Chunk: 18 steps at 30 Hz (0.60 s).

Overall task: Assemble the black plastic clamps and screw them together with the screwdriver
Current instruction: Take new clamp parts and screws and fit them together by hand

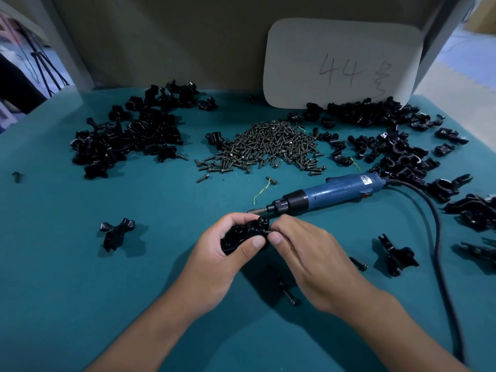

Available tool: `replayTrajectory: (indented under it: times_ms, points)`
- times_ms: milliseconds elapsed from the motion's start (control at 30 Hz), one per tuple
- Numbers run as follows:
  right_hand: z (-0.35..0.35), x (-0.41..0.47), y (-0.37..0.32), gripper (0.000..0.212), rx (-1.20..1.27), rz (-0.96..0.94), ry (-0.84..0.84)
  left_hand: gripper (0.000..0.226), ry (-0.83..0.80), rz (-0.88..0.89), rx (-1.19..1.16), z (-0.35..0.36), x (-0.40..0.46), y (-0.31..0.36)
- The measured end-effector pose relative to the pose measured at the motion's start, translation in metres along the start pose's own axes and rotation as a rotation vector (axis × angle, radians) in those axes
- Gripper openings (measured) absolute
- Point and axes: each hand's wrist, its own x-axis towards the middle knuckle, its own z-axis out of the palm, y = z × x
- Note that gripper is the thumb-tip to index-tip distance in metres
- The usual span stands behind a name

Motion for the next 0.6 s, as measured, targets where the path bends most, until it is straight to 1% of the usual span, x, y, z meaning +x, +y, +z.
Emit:
replayTrajectory:
  times_ms: [100, 167, 200, 300, 333, 367, 433, 533, 600]
  points:
    - [0.001, 0.000, 0.000, 0.035, -0.030, 0.012, 0.004, 0.029, -0.002, 0.004, 0.007, 0.001, 0.000, 0.000]
    - [0.003, -0.001, -0.001, 0.035, 0.002, 0.036, 0.004, 0.029, -0.010, 0.013, 0.014, 0.001, -0.001, 0.001]
    - [0.005, -0.001, -0.003, 0.035, 0.064, 0.065, 0.004, 0.028, -0.021, 0.016, 0.022, 0.001, -0.001, 0.001]
    - [0.011, 0.001, -0.006, 0.042, 0.455, 0.221, 0.008, 0.027, -0.051, 0.027, 0.034, 0.001, -0.002, 0.001]
    - [0.012, 0.000, -0.006, 0.045, 0.526, 0.258, 0.001, 0.026, -0.051, 0.025, 0.034, 0.001, -0.002, 0.000]
    - [0.011, 0.000, -0.006, 0.048, 0.515, 0.266, -0.007, 0.026, -0.043, 0.023, 0.033, 0.001, -0.002, 0.000]
    - [0.009, 0.000, -0.005, 0.049, 0.363, 0.228, -0.021, 0.026, -0.017, 0.027, 0.035, 0.002, 0.000, 0.000]
    - [0.003, -0.002, -0.003, 0.035, 0.207, 0.152, -0.001, 0.034, 0.007, 0.021, 0.032, 0.001, 0.000, 0.000]
    - [0.000, -0.002, -0.001, 0.025, 0.144, 0.103, 0.006, 0.031, 0.001, 0.009, 0.026, 0.001, 0.001, -0.001]
